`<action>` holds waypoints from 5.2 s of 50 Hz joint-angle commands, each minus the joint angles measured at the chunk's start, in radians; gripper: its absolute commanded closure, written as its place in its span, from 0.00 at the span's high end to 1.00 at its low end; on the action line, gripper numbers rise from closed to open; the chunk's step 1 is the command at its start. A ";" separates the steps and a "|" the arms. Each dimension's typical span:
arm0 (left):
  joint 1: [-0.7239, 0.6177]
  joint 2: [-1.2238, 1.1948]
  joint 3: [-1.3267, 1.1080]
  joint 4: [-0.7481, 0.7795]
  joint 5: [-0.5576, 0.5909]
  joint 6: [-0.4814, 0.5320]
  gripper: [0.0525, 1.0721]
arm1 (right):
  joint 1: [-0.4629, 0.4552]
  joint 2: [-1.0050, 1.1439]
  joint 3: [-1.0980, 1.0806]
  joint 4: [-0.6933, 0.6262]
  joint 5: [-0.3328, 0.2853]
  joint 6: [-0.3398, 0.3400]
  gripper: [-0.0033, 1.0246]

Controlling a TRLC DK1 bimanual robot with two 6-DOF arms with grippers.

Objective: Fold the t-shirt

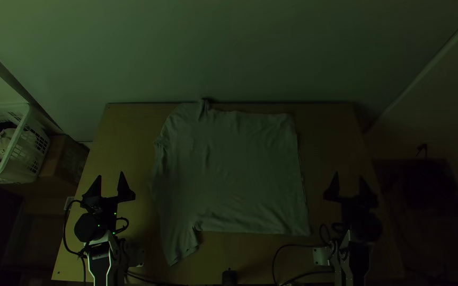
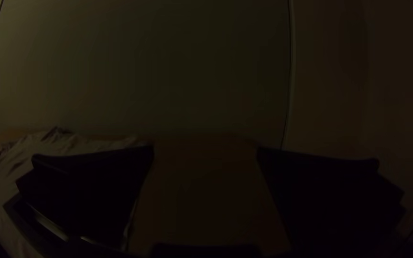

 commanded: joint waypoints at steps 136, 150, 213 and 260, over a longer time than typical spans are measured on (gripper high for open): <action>-0.101 0.384 0.412 0.041 -0.017 -0.014 0.95 | 0.154 0.425 0.367 0.112 0.010 -0.042 0.96; -0.127 0.675 0.648 0.059 -0.017 -0.012 0.95 | 0.155 0.704 0.561 0.143 0.008 -0.039 0.96; -0.277 1.800 1.654 -0.418 0.063 -0.067 0.94 | 0.283 1.749 1.488 -0.239 0.014 0.192 0.96; -0.352 2.352 2.113 -0.563 -0.001 -0.066 0.84 | 0.289 2.055 1.695 -0.463 0.016 0.286 0.96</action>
